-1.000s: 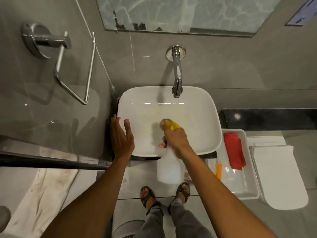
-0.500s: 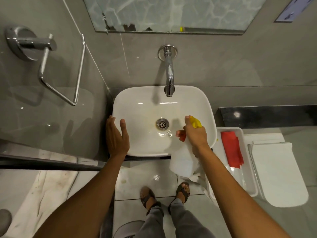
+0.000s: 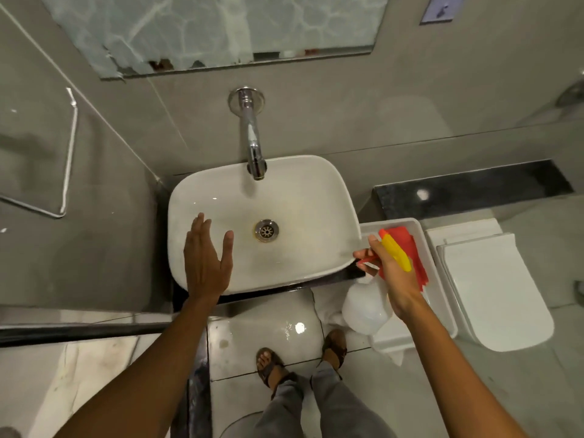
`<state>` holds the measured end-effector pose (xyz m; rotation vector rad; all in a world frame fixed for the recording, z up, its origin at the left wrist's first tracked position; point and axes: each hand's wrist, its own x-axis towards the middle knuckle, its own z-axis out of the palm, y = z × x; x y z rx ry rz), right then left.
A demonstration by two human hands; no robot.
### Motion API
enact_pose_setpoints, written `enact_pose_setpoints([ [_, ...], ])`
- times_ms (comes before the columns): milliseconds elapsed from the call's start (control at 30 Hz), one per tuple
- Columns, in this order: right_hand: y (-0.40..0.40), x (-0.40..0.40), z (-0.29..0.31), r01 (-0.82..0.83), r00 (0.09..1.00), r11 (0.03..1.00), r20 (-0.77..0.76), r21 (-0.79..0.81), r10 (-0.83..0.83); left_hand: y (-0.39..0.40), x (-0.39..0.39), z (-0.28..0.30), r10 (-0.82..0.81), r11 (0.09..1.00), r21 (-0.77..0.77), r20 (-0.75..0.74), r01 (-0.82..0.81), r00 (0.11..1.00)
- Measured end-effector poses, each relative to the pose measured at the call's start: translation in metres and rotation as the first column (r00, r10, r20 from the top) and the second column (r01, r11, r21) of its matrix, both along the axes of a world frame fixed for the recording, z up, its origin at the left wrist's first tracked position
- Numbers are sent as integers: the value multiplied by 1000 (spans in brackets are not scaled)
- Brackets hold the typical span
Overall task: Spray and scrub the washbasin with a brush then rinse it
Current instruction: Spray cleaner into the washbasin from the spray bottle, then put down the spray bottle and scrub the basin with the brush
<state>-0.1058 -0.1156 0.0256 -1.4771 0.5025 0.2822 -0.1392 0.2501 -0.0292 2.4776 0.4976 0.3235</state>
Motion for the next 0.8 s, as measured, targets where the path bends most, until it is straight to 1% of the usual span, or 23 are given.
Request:
enact_pose_setpoints([
  [167, -60, -6, -24, 87, 996, 989, 8, -118, -87, -76, 21, 3, -179, 981, -72, 26, 180, 984],
  [333, -106, -9, -53, 243, 969, 918, 29, -314, -246, -165, 48, 10, -349, 934, -69, 21, 350, 937],
  [500, -145, -7, -97, 248, 968, 891, 67, -379, -241, -234, 71, 9, -452, 889, -65, 34, 454, 891],
  [633, -168, -6, -137, 267, 964, 863, 115, -428, -241, -259, 86, -3, -486, 868, -103, 25, 486, 873],
  [800, -183, -9, -183, 284, 958, 869, 154, -407, -241, -266, 92, -24, -574, 818, -7, -69, 575, 816],
])
